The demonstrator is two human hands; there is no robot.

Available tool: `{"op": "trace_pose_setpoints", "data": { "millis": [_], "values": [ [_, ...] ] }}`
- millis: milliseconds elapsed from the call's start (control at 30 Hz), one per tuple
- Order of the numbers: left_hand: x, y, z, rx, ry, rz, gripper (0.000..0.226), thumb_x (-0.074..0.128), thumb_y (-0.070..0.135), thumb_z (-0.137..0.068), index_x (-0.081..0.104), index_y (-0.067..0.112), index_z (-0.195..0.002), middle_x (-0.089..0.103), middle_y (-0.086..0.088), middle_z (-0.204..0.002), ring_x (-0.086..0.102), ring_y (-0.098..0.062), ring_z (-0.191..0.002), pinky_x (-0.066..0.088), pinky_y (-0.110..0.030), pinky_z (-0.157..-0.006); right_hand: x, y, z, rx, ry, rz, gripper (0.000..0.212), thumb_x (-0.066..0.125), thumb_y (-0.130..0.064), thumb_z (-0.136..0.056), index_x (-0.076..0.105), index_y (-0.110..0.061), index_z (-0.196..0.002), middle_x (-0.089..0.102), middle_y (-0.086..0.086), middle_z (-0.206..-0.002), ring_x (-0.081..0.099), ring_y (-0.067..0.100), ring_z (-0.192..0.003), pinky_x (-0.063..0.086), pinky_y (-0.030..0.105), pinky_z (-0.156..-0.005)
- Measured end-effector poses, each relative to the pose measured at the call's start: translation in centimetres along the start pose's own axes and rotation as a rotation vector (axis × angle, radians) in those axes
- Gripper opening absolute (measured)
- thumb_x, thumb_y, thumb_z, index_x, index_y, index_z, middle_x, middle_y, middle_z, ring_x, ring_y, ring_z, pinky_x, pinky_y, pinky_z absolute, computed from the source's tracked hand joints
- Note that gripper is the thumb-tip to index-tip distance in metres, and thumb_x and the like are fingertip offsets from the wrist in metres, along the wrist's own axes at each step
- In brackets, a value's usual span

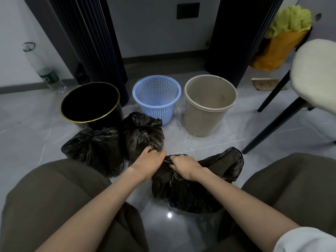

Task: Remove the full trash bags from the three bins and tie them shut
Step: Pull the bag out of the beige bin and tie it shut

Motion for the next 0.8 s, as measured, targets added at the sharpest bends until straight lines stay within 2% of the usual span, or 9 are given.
{"op": "trace_pose_setpoints", "data": {
  "millis": [67, 200, 333, 433, 500, 533, 600, 667, 800],
  "values": [
    [0.1, -0.4, -0.4, -0.086, -0.059, 0.404, 0.009, 0.043, 0.016, -0.093, 0.05, 0.013, -0.097, 0.063, -0.012, -0.095, 0.059, -0.031, -0.091, 0.046, -0.037, -0.079, -0.6, 0.1, 0.2, -0.008, 0.034, 0.041, 0.035, 0.039, -0.032, -0.099, 0.049, -0.005, -0.119, 0.057, 0.018, -0.125, 0.054, 0.035, -0.115, 0.042, 0.04, -0.089],
    [0.2, 0.4, -0.5, -0.316, -0.211, 1.186, 0.029, 0.041, 0.01, -0.087, 0.048, 0.017, -0.061, 0.04, 0.005, -0.046, 0.036, -0.013, -0.044, 0.026, -0.02, -0.039, -0.6, 0.8, 0.9, -0.045, 0.099, 0.011, 0.035, 0.044, -0.042, -0.095, 0.049, -0.014, -0.117, 0.064, 0.016, -0.112, 0.058, 0.036, -0.106, 0.044, 0.039, -0.08],
    [0.8, 0.9, -0.2, -0.535, -0.328, 2.052, 0.03, 0.032, 0.019, -0.095, 0.051, 0.017, -0.073, 0.022, 0.01, -0.037, 0.019, -0.003, -0.027, 0.013, -0.014, -0.028, -0.8, 1.9, 1.5, -0.065, 0.266, -0.055, 0.032, 0.041, -0.045, -0.096, 0.042, -0.023, -0.12, 0.068, 0.011, -0.093, 0.062, 0.034, -0.087, 0.043, 0.037, -0.067],
    [0.8, 1.2, -0.5, -0.558, -0.211, 2.376, 0.031, 0.031, 0.025, -0.101, 0.059, 0.013, -0.106, 0.022, 0.008, -0.038, 0.021, -0.003, -0.028, 0.015, -0.014, -0.029, -1.4, 1.5, 1.4, -0.08, 0.325, -0.054, 0.034, 0.032, -0.04, -0.101, 0.038, -0.021, -0.128, 0.067, 0.009, -0.09, 0.062, 0.032, -0.082, 0.04, 0.036, -0.064],
    [0.9, 1.1, -0.6, -0.519, -0.124, 2.256, 0.028, 0.033, 0.03, -0.102, 0.057, 0.019, -0.112, 0.025, 0.009, -0.042, 0.024, -0.003, -0.032, 0.019, -0.013, -0.031, -1.8, 1.3, 1.4, -0.07, 0.344, -0.059, 0.032, 0.027, -0.036, -0.102, 0.041, -0.014, -0.121, 0.067, 0.011, -0.091, 0.061, 0.035, -0.083, 0.038, 0.037, -0.065],
    [0.9, 0.7, -0.6, -0.484, -0.056, 2.051, 0.025, 0.035, 0.033, -0.101, 0.057, 0.024, -0.108, 0.028, 0.008, -0.045, 0.029, -0.005, -0.035, 0.023, -0.015, -0.034, -1.9, 1.4, 1.4, -0.059, 0.346, -0.056, 0.031, 0.026, -0.034, -0.103, 0.042, -0.012, -0.117, 0.067, 0.011, -0.094, 0.06, 0.036, -0.084, 0.037, 0.037, -0.065],
    [-0.1, -0.2, -0.3, -0.369, 0.073, 1.372, 0.025, 0.039, 0.04, -0.098, 0.058, 0.035, -0.082, 0.042, 0.0, -0.052, 0.048, -0.017, -0.05, 0.034, -0.023, -0.048, -2.0, 1.4, 1.2, -0.046, 0.334, -0.014, 0.025, 0.029, -0.026, -0.103, 0.043, -0.01, -0.115, 0.068, 0.012, -0.098, 0.062, 0.036, -0.089, 0.034, 0.037, -0.067],
    [-0.8, -0.5, -0.1, -0.324, 0.153, 0.75, 0.036, 0.036, 0.044, -0.098, 0.056, 0.031, -0.071, 0.06, -0.003, -0.072, 0.062, -0.027, -0.08, 0.041, -0.032, -0.064, -1.8, 1.2, 1.1, -0.038, 0.327, 0.036, 0.017, 0.034, -0.019, -0.1, 0.043, -0.011, -0.114, 0.069, 0.011, -0.101, 0.064, 0.036, -0.091, 0.036, 0.038, -0.07],
    [-1.9, 0.7, -0.3, -0.258, 0.266, 0.157, 0.033, 0.028, 0.036, -0.101, 0.057, 0.019, -0.099, 0.066, -0.002, -0.105, 0.064, -0.025, -0.099, 0.046, -0.035, -0.07, -1.5, 0.5, 0.9, -0.039, 0.305, 0.073, 0.009, 0.036, -0.012, -0.097, 0.042, -0.013, -0.103, 0.07, 0.011, -0.096, 0.063, 0.036, -0.087, 0.036, 0.038, -0.076]
  ]
}}
Point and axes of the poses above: each hand's wrist, its own z-axis away from the middle knuckle, its own x-axis out of the palm, y = z × x, the point moved 6 cm from there along -z, towards the middle knuckle
